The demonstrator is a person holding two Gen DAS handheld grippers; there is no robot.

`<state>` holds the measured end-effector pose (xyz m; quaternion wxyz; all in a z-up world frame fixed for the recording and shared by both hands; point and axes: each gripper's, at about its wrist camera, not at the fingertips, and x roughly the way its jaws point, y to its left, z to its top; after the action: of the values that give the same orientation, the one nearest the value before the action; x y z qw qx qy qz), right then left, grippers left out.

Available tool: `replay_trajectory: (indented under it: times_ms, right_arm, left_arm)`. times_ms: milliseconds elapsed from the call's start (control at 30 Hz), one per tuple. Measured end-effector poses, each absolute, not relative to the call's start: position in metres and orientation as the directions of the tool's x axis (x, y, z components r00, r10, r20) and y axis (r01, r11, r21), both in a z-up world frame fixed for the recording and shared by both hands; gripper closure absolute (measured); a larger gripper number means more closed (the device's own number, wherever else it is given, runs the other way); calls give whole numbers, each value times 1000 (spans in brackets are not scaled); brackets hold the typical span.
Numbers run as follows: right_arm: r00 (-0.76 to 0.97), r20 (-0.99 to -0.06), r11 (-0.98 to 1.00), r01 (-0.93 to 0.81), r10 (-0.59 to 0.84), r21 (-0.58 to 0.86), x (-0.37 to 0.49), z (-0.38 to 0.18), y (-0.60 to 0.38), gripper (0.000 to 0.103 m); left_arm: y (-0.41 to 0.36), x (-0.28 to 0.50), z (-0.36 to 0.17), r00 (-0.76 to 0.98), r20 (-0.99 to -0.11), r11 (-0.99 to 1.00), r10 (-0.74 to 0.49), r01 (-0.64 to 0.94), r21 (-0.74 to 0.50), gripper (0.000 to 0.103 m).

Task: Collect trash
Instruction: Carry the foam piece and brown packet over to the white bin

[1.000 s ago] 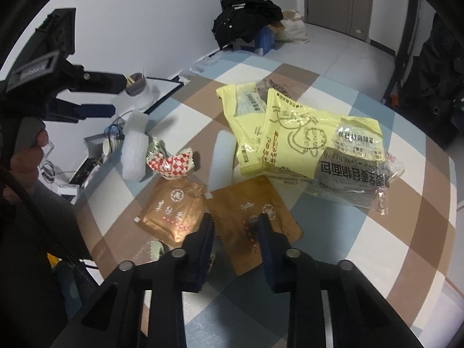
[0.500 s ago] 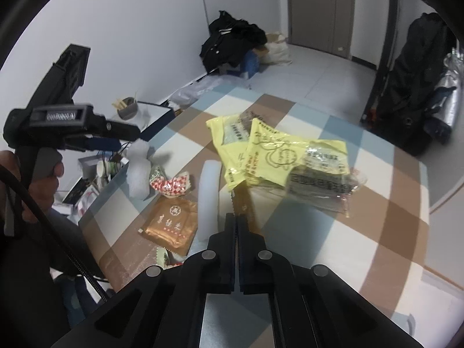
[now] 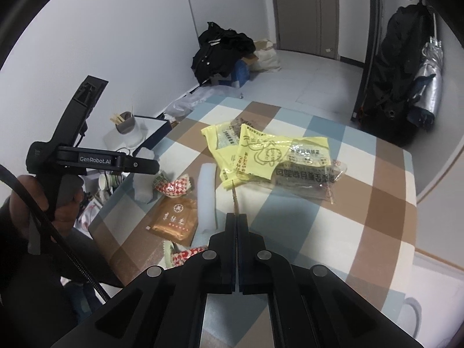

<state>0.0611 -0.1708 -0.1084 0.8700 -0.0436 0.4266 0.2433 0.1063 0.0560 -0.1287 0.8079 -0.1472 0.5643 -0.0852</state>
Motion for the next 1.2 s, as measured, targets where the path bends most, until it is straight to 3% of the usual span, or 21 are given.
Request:
replay_trajectory:
  times_ms: [200, 800, 1200]
  right_arm:
    - [541, -749, 884, -449, 383, 128, 55, -102, -178, 103]
    - [597, -697, 902, -396, 397, 174, 33, -83, -204, 103]
    - [712, -593, 926, -306, 377, 222, 8, -39, -251, 103]
  left_arm:
    - [47, 103, -133, 319, -900, 948, -298, -12, -318, 67]
    - [43, 87, -106, 383, -873, 947, -301, 15, -320, 68]
    - [0, 79, -48, 469, -810, 936, -352, 146, -322, 68]
